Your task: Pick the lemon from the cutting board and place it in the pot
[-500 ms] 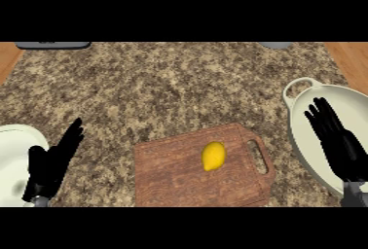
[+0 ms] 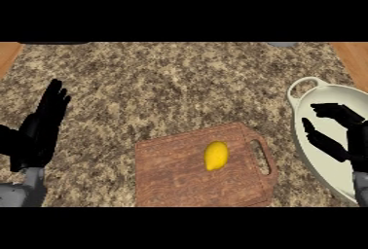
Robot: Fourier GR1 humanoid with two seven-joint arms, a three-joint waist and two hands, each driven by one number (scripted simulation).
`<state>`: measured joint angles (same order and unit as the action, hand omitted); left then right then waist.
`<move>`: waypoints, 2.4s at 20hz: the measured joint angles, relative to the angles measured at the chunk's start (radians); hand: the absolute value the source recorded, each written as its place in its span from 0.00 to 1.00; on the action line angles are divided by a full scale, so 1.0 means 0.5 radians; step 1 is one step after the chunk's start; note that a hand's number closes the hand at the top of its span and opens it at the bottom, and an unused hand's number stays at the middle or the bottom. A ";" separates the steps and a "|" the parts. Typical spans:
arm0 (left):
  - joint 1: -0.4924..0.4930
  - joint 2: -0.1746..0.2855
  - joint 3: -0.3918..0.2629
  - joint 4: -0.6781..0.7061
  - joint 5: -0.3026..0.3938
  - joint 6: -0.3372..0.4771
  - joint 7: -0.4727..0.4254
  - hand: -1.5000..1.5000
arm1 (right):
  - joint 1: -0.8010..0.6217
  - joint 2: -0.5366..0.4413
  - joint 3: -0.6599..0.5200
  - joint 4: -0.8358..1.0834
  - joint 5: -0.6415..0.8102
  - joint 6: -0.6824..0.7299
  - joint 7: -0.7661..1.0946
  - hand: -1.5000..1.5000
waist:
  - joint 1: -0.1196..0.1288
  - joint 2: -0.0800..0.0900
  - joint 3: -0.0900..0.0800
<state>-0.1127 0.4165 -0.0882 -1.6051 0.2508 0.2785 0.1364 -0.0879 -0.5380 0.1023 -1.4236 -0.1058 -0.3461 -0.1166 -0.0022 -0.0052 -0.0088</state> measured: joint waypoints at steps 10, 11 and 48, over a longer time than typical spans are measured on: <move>-0.125 -0.076 0.086 -0.036 -0.011 0.034 0.074 0.50 | 0.158 0.144 0.315 -0.588 0.580 -0.367 0.261 0.00 | -0.009 0.004 0.014; -0.138 -0.062 0.100 -0.028 -0.013 0.026 0.085 0.50 | 0.154 0.102 0.336 -0.674 0.608 -0.323 0.377 0.00 | -0.011 0.003 0.013; -0.226 -0.220 0.183 -0.058 -0.169 -0.046 0.205 0.50 | -0.664 0.603 0.989 -0.434 0.990 1.001 2.306 0.00 | 0.008 0.009 0.017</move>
<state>-0.2257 0.3066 0.0031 -1.6340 0.1663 0.2554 0.2389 -0.4200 -0.2364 0.5965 -1.6404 0.3892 0.1543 1.0366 0.0017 -0.0006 -0.0002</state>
